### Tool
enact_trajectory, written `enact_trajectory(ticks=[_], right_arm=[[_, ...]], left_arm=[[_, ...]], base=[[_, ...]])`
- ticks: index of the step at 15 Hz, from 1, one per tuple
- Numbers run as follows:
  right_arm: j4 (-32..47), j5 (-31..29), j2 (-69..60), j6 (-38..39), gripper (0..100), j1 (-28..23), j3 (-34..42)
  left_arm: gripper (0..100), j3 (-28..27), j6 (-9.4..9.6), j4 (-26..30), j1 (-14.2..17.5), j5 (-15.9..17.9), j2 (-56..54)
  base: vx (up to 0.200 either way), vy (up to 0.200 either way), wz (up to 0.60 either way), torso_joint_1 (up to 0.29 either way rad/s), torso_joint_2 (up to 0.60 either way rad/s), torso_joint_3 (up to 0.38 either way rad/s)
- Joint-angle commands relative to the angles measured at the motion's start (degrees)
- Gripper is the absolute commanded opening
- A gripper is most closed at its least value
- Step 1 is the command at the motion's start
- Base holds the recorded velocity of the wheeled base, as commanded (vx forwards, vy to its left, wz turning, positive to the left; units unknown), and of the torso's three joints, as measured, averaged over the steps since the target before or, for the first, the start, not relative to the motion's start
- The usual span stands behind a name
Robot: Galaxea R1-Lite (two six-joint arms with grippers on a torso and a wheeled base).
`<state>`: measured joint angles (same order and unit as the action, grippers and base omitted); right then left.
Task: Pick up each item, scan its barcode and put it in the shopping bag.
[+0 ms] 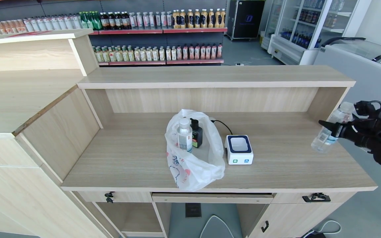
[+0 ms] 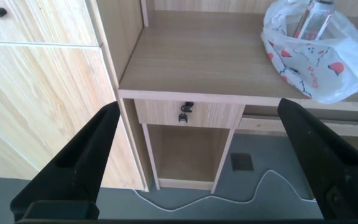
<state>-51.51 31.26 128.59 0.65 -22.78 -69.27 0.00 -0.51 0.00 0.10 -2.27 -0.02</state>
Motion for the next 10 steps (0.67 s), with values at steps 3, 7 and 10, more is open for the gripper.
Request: enact_trajectory(ticks=[3,7,10], right_arm=[[19.6,8.3,-27.8,15.1,0,10.0,2.4],[24.9,12.1,-37.4,15.6,0,21.8,2.8],[29.0,12.1,-42.9,17.3,0,31.0,3.0]], left_arm=[[100,0.0,-0.02,0.0,0.0,0.0,0.0],[100,0.0,-0.02,0.0,0.0,0.0,0.0],[100,0.0,-0.02,0.0,0.0,0.0,0.0]], base=[[0.0,0.0,0.0,0.0,0.0,0.0],[0.0,0.0,0.0,0.0,0.0,0.0],[0.0,0.0,0.0,0.0,0.0,0.0]])
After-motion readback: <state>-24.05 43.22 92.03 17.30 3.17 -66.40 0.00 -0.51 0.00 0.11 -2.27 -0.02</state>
